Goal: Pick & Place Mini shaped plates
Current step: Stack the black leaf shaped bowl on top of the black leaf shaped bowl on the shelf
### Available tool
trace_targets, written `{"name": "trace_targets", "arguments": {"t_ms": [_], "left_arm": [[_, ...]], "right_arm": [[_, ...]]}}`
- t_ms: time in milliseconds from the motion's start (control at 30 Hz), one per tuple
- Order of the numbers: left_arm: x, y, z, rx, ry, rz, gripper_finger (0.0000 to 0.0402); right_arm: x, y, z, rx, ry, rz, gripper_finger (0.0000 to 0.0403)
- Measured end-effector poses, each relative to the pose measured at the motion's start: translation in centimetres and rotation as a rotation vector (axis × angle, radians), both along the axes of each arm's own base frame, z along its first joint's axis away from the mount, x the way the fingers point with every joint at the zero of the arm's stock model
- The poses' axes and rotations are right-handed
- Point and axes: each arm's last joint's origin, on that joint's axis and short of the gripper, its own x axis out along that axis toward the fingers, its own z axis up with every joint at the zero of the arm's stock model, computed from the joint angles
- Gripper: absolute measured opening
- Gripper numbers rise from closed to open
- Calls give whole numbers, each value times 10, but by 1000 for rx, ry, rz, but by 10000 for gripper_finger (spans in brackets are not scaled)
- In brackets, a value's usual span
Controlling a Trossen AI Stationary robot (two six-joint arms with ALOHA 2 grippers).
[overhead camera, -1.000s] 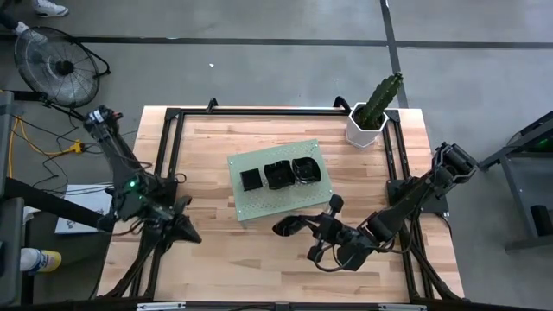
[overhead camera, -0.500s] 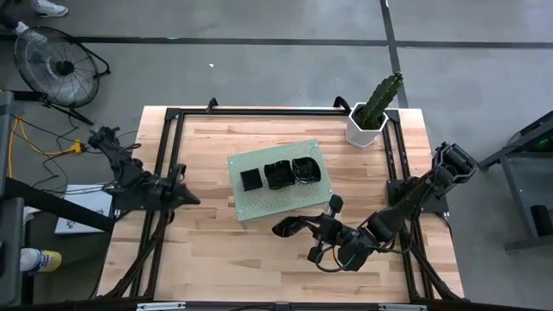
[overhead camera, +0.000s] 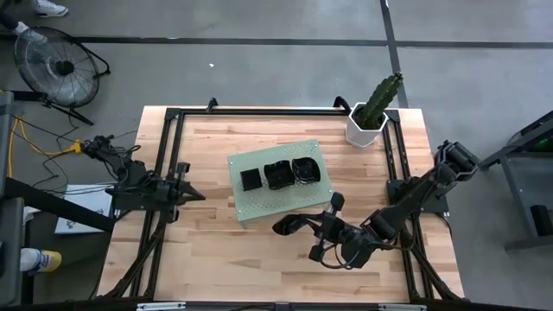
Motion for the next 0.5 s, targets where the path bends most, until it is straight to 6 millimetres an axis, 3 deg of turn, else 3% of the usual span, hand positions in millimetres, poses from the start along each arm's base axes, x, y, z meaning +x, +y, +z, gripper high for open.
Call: {"name": "trace_targets", "arguments": {"t_ms": [500], "left_arm": [[18, 8, -25, -5, -88, -27, 0]], "right_arm": [[-10, -7, 19, 0, -23, 22, 0]]}}
